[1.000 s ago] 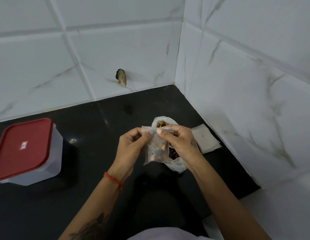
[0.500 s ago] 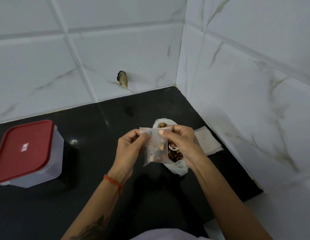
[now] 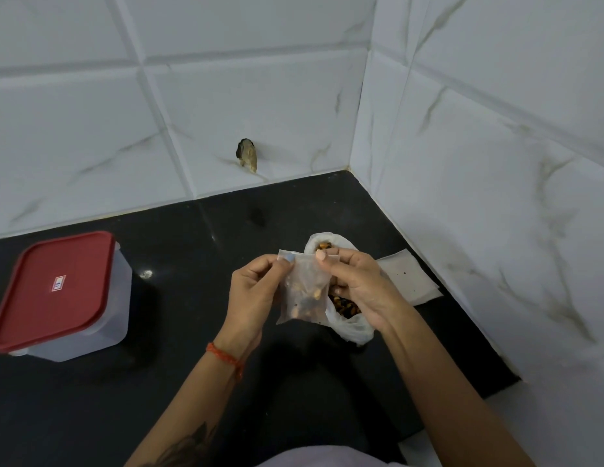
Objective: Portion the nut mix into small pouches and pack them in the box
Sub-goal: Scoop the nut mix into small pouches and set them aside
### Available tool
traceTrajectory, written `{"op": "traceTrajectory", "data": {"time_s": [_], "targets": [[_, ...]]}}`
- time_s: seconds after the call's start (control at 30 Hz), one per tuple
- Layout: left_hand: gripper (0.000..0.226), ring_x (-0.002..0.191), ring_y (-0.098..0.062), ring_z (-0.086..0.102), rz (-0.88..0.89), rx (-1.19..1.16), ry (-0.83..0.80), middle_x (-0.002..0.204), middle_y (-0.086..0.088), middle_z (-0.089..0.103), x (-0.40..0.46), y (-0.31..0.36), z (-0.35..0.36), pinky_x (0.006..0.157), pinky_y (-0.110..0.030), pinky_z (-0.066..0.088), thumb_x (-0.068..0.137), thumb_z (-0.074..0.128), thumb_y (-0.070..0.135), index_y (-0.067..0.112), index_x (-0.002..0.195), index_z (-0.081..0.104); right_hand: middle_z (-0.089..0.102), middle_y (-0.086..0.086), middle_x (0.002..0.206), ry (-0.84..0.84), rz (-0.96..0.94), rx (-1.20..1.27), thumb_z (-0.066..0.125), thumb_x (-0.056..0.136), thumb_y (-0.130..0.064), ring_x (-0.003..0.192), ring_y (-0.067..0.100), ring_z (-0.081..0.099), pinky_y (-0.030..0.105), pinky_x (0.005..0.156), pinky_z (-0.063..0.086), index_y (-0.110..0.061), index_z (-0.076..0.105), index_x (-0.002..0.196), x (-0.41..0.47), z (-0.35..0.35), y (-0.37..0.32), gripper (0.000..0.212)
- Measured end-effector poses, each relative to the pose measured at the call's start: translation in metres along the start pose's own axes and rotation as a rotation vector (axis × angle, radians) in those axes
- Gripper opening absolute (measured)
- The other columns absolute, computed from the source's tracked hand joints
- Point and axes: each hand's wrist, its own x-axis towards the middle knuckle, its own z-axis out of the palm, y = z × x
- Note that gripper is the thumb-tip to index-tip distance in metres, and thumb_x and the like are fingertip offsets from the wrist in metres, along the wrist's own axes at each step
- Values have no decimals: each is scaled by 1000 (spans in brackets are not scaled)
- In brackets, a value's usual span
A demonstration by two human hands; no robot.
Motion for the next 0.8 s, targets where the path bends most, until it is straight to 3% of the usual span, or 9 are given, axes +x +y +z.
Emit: {"op": "traceTrajectory", "data": {"time_s": [0.07,0.17,0.3,0.43,0.6,0.7,0.8], "targets": [[20,78,-17,63,6,-4,3,81,-4,69,-1,0,-1,67,-28,51,91,58,16,16,77,73,70,12,91,-16,-27,-41,68,85,-27,93,24,66,43,91,51,-10,70,95,1,2,-1,20],[21,78,-17,63,9,-9,16,80,-3,69,-2,0,-4,67,-29,50,91,58,17,18,76,73,69,3,76,3,-86,-90,69,85,-21,75,9,65,26,72,51,-10,70,87,3,6,-1,11],[20,75,-15,62,15,-12,12,78,-2,68,-2,2,-8,65,-27,50,91,59,18,16,76,72,67,-5,70,13,-107,-94,66,87,-17,64,-2,63,11,61,47,-7,68,85,3,14,-3,10],[15,74,-15,64,-27,-39,-58,82,-4,69,-3,2,-13,64,-27,53,91,56,11,14,86,70,71,2,82,-9,-97,-150,64,88,-18,82,8,68,18,73,53,-8,70,89,5,17,-4,12],[12,81,-19,70,-39,-84,-48,89,-11,73,-3,1,-15,69,-27,57,89,60,8,6,95,70,70,-2,73,-34,-111,-68,64,88,-15,67,0,66,10,60,48,-11,70,85,3,22,-6,7],[9,79,-17,69,-30,-89,-1,87,-9,72,-2,1,-19,67,-25,56,88,61,8,8,90,70,68,0,73,-45,-87,-45,67,86,-18,67,2,63,16,63,48,-9,70,91,4,20,-6,11],[9,81,-19,67,-30,-72,21,89,-11,70,-1,-1,-22,67,-26,55,88,61,8,11,87,70,65,-4,66,-17,-83,-52,67,86,-15,65,3,60,18,64,47,-9,69,83,7,22,-5,7]]}}
